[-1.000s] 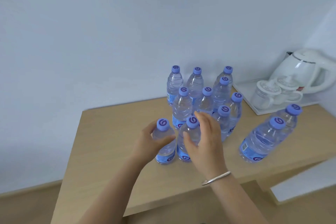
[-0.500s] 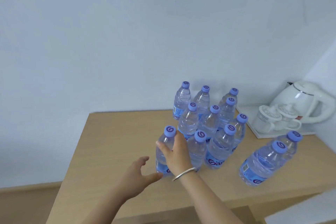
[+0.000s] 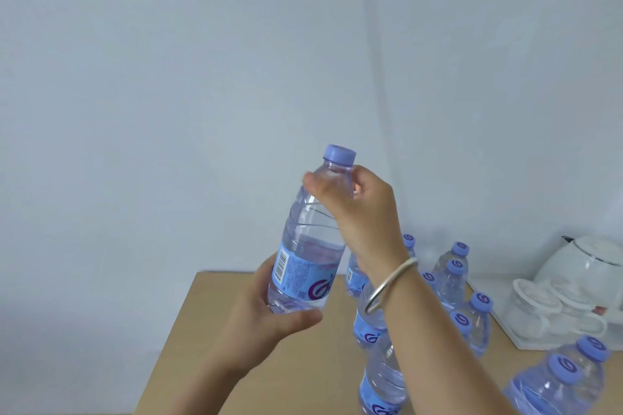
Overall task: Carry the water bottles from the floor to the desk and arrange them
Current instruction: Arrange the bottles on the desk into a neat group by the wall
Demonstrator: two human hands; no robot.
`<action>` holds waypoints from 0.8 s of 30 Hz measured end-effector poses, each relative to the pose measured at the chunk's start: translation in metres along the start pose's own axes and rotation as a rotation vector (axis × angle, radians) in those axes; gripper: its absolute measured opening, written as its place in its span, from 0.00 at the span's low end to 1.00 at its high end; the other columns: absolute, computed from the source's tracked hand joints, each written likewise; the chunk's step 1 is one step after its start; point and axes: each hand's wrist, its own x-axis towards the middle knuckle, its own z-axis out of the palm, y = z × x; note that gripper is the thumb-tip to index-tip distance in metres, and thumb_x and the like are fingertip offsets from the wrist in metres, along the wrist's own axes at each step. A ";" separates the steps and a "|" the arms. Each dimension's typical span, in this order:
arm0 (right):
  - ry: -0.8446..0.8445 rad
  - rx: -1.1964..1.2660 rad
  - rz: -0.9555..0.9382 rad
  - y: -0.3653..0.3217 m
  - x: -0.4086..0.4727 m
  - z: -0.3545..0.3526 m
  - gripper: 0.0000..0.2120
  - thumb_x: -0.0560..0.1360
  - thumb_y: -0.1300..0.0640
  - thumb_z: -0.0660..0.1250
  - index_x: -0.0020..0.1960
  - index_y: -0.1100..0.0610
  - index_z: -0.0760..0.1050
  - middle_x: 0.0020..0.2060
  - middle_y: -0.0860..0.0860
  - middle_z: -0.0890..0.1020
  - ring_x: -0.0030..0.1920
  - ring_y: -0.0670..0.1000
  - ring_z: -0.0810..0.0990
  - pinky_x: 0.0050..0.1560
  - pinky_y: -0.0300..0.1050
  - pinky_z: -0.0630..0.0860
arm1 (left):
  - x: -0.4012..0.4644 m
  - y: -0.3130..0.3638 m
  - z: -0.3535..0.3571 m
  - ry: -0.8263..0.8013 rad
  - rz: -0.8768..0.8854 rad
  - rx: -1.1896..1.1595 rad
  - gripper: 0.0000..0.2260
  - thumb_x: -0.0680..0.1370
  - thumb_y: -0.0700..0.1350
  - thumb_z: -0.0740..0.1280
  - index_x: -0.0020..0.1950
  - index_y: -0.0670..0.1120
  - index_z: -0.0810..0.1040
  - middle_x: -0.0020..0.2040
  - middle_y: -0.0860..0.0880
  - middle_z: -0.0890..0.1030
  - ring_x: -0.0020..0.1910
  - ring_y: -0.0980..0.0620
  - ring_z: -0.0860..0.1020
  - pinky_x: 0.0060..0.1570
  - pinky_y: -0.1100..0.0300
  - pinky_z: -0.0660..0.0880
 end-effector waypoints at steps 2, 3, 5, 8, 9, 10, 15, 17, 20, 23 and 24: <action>-0.005 0.054 -0.030 -0.021 0.008 0.001 0.13 0.66 0.46 0.74 0.40 0.55 0.76 0.31 0.45 0.76 0.33 0.43 0.73 0.37 0.35 0.69 | 0.004 0.019 -0.006 0.019 0.068 -0.058 0.27 0.61 0.38 0.78 0.58 0.47 0.76 0.44 0.50 0.84 0.41 0.57 0.82 0.39 0.69 0.75; -0.020 0.080 -0.051 -0.029 0.012 0.001 0.12 0.67 0.46 0.74 0.40 0.54 0.76 0.31 0.44 0.75 0.33 0.42 0.73 0.38 0.35 0.69 | 0.006 0.026 -0.009 0.011 0.100 -0.091 0.27 0.58 0.42 0.77 0.57 0.48 0.77 0.45 0.49 0.84 0.42 0.54 0.82 0.40 0.67 0.76; -0.088 0.119 -0.090 -0.039 0.017 -0.001 0.12 0.68 0.45 0.72 0.43 0.51 0.77 0.35 0.43 0.76 0.38 0.42 0.75 0.43 0.36 0.69 | 0.009 0.038 -0.012 -0.010 0.129 -0.159 0.25 0.56 0.47 0.75 0.53 0.50 0.79 0.46 0.46 0.84 0.44 0.50 0.82 0.41 0.63 0.77; -0.238 0.245 -0.125 -0.044 0.019 -0.003 0.16 0.68 0.43 0.66 0.53 0.48 0.78 0.46 0.40 0.81 0.50 0.39 0.78 0.51 0.35 0.72 | 0.017 0.055 -0.015 -0.069 0.126 -0.338 0.28 0.55 0.49 0.76 0.54 0.45 0.79 0.46 0.43 0.84 0.43 0.48 0.82 0.40 0.61 0.78; -0.272 0.326 -0.105 -0.043 0.020 -0.005 0.19 0.68 0.44 0.66 0.57 0.48 0.77 0.50 0.40 0.81 0.52 0.39 0.78 0.53 0.38 0.73 | 0.020 0.060 -0.017 -0.112 0.111 -0.414 0.31 0.52 0.50 0.78 0.54 0.43 0.79 0.44 0.42 0.83 0.40 0.47 0.82 0.37 0.60 0.78; -0.292 0.420 -0.065 -0.043 0.021 -0.006 0.20 0.68 0.44 0.67 0.59 0.47 0.76 0.53 0.42 0.81 0.54 0.40 0.79 0.54 0.42 0.74 | 0.022 0.064 -0.019 -0.156 0.083 -0.499 0.35 0.49 0.52 0.80 0.52 0.40 0.80 0.42 0.40 0.83 0.36 0.46 0.81 0.33 0.59 0.77; -0.430 0.596 0.041 -0.042 0.021 -0.003 0.23 0.68 0.46 0.68 0.62 0.47 0.71 0.51 0.50 0.82 0.52 0.53 0.81 0.50 0.54 0.78 | 0.025 0.082 -0.016 -0.526 -0.060 -0.793 0.32 0.63 0.58 0.75 0.59 0.39 0.78 0.50 0.40 0.81 0.43 0.46 0.82 0.41 0.56 0.81; -0.482 0.664 0.082 -0.041 0.020 0.001 0.21 0.70 0.47 0.67 0.60 0.50 0.71 0.48 0.56 0.81 0.46 0.57 0.81 0.48 0.56 0.78 | 0.026 0.084 -0.013 -0.505 -0.034 -0.762 0.30 0.71 0.58 0.69 0.66 0.40 0.72 0.57 0.42 0.79 0.53 0.47 0.81 0.51 0.58 0.79; -0.490 0.687 0.064 -0.040 0.019 0.000 0.22 0.70 0.47 0.67 0.62 0.52 0.71 0.46 0.56 0.80 0.42 0.56 0.81 0.42 0.51 0.77 | 0.026 0.084 -0.014 -0.487 -0.122 -0.624 0.31 0.63 0.56 0.76 0.61 0.42 0.78 0.54 0.41 0.81 0.49 0.46 0.83 0.44 0.58 0.81; -0.391 0.605 -0.040 -0.035 0.021 -0.003 0.20 0.70 0.51 0.64 0.62 0.47 0.72 0.47 0.52 0.83 0.43 0.52 0.83 0.38 0.46 0.78 | 0.020 0.086 -0.017 -0.245 -0.091 -0.324 0.33 0.55 0.53 0.76 0.58 0.47 0.77 0.52 0.46 0.83 0.49 0.48 0.83 0.43 0.60 0.80; -0.380 0.593 -0.043 -0.034 0.022 -0.002 0.20 0.70 0.51 0.63 0.62 0.47 0.72 0.47 0.51 0.83 0.43 0.52 0.83 0.38 0.46 0.78 | 0.018 0.088 -0.016 -0.191 -0.068 -0.230 0.33 0.55 0.54 0.75 0.58 0.48 0.76 0.52 0.48 0.83 0.51 0.49 0.82 0.45 0.60 0.80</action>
